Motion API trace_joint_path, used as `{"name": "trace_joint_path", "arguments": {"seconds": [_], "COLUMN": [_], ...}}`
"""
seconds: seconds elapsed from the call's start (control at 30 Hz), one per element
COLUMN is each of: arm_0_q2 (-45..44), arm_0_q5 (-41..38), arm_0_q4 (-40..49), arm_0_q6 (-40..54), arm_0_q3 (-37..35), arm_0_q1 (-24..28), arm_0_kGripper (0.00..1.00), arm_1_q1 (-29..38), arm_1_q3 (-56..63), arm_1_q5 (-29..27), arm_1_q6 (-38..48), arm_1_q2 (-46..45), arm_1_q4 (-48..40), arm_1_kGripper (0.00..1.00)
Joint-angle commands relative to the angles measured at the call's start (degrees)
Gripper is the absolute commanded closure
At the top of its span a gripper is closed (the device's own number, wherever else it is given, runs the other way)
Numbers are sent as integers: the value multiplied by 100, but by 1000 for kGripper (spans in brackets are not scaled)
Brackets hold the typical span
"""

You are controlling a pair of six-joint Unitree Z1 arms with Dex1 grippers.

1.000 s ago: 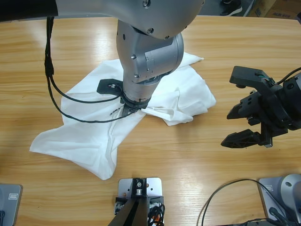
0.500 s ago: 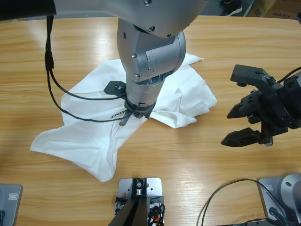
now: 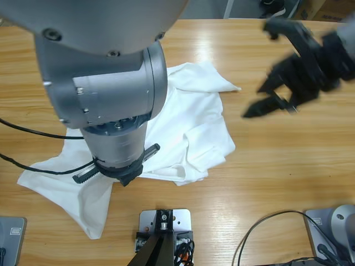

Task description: Fold clothes

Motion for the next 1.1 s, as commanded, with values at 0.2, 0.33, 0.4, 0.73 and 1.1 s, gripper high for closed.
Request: {"name": "trace_joint_path", "arguments": {"seconds": [0.2, 0.33, 0.4, 0.73, 1.1], "arm_0_q2": [-571, -858, -925, -1037, -1094], "arm_0_q5": [-162, -162, -163, -295, -364], "arm_0_q4": [395, 383, 378, 351, 272], "arm_0_q6": [194, 150, 150, 80, 44], "arm_0_q3": [477, 722, 834, 891, 924], "arm_0_q1": [-349, -349, -349, -395, -490], "arm_0_kGripper": [1000, 1000, 1000, 1000, 1000], "arm_1_q1": [-309, -826, -854, -784, -975], "arm_1_q3": [-3039, -3640, -3824, -4615, -5825], "arm_1_q5": [-485, -144, 112, 575, 408], "arm_1_q6": [-1941, -1932, -1892, -2180, -2439], "arm_1_q2": [3092, 3688, 3973, 4954, 5838], "arm_1_q4": [780, 907, 960, 1396, 1812], "arm_1_kGripper": [241, 271, 271, 231, 225]}}
